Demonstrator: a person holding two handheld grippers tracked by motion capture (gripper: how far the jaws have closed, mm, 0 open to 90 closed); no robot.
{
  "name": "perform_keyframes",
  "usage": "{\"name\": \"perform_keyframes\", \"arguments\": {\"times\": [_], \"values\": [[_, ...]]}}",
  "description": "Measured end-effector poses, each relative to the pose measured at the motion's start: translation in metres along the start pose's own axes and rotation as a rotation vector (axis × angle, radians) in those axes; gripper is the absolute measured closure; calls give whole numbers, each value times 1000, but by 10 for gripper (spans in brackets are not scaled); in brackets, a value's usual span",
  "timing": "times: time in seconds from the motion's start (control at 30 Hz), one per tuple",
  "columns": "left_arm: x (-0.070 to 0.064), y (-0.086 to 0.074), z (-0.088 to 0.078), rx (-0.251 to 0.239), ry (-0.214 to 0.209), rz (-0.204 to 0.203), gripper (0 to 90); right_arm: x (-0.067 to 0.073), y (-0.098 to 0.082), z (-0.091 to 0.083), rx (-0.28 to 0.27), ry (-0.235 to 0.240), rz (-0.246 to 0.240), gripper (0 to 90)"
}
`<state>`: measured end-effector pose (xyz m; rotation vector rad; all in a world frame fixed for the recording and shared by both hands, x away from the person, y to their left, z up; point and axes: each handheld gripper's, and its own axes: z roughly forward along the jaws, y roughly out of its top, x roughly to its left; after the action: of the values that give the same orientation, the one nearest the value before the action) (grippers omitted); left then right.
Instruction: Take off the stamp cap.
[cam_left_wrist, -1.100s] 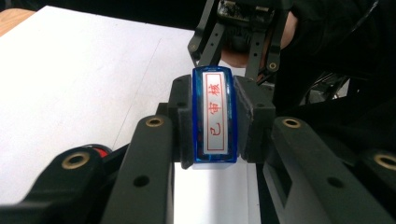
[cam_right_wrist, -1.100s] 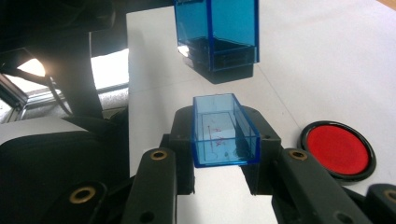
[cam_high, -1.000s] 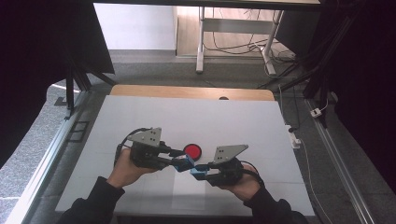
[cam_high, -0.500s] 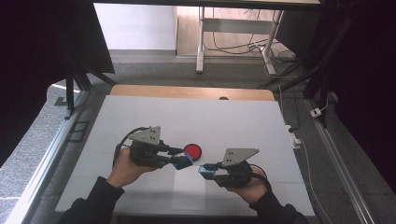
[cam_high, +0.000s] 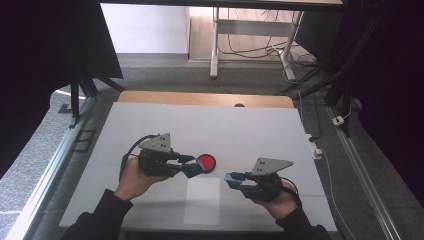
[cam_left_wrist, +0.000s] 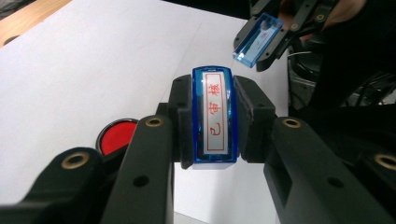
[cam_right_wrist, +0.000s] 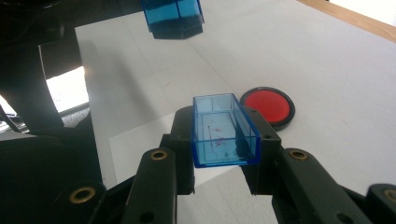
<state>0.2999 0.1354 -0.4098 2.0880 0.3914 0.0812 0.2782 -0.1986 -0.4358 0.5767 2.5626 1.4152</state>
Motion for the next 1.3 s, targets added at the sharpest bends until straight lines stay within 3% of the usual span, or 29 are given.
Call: {"name": "perform_keyframes", "arguments": {"times": [0.53,0.67,0.93,1.2,1.3], "values": [[5,-2,-3,9,92,-46,707,-7,-24,-33,10,-80,62,686],[6,-2,-4,6,101,-53,706,-7,-30,-40,15,-109,73,686],[6,-2,-6,7,120,-62,706,-11,-44,-54,6,-170,144,686],[7,-2,-6,5,134,-64,706,-11,-55,-69,25,-237,147,686],[8,-1,-6,4,141,-69,706,-12,-59,-73,26,-252,169,685]]}}
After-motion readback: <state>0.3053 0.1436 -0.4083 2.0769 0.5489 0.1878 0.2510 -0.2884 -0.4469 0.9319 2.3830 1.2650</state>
